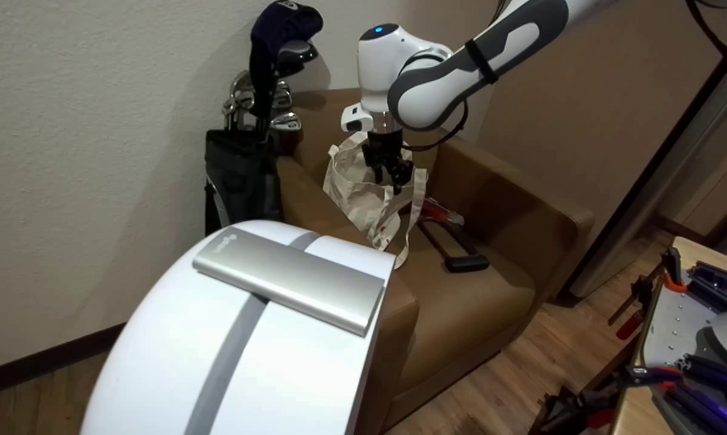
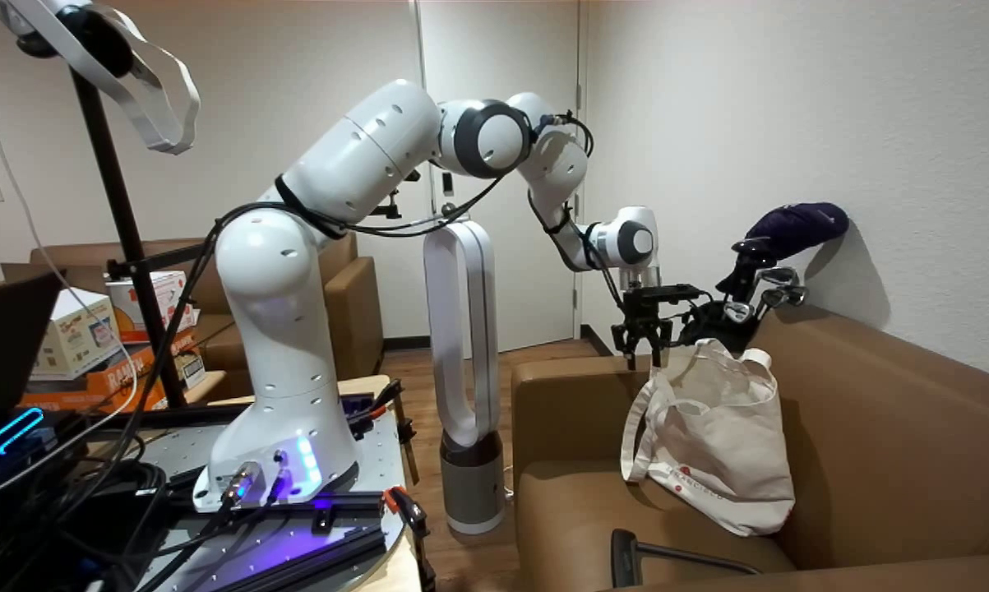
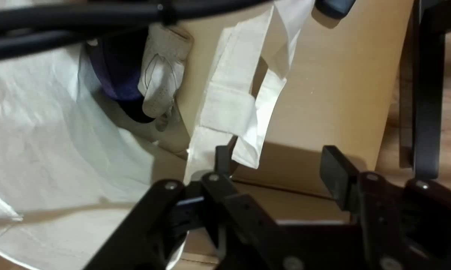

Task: Move the tote bag

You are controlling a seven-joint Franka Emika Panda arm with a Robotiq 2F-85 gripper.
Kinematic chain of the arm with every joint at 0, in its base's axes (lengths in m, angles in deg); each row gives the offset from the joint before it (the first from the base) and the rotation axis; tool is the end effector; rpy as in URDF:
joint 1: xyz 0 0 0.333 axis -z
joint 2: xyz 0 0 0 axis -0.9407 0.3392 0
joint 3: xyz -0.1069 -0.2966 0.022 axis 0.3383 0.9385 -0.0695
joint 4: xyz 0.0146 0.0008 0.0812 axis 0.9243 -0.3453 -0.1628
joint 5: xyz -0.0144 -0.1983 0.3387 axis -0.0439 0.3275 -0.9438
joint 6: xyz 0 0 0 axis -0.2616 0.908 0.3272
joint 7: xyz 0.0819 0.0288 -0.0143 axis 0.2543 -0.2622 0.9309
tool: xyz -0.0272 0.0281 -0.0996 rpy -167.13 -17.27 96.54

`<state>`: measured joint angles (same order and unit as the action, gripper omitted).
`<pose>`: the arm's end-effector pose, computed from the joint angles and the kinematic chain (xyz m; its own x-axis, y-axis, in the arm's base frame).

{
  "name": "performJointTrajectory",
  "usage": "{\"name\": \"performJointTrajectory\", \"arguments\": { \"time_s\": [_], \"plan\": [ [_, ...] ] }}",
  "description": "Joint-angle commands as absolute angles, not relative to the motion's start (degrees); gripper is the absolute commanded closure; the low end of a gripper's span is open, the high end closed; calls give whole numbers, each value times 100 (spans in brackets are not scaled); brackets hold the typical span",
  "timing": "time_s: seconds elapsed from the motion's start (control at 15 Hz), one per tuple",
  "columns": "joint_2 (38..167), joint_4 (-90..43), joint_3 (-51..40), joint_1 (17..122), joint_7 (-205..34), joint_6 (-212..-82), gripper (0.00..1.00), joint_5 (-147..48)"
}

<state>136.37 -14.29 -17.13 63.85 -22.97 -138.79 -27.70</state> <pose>0.6925 0.1423 0.1529 0.0776 0.9648 -0.2514 0.9966 -0.0820 -0.0068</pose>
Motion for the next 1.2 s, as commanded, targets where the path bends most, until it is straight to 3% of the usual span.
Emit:
{"name": "performJointTrajectory", "arguments": {
  "time_s": [0.0, 0.2, 0.27, 0.33, 0.47, 0.53, 0.73, 1.13],
  "plan": [
    [13841, -1348, -1600, 6280, -3131, -14282, 5, -3141],
    [14009, -1354, -1527, 6238, -3754, -14883, 0, -3107],
    [14074, -1342, -1455, 6177, -3897, -15129, 28, -2972],
    [14106, -1343, -1439, 6154, -3970, -15281, 25, -2948],
    [14160, -1353, -1385, 6100, -4142, -15581, 34, -2935],
    [14175, -1351, -1369, 6084, -4230, -15661, 9, -2948],
    [14020, -1482, -1283, 5979, -4519, -15732, 1, -2903],
    [13855, -1615, -1035, 5758, -5213, -15987, 0, -2696]
  ]
}}
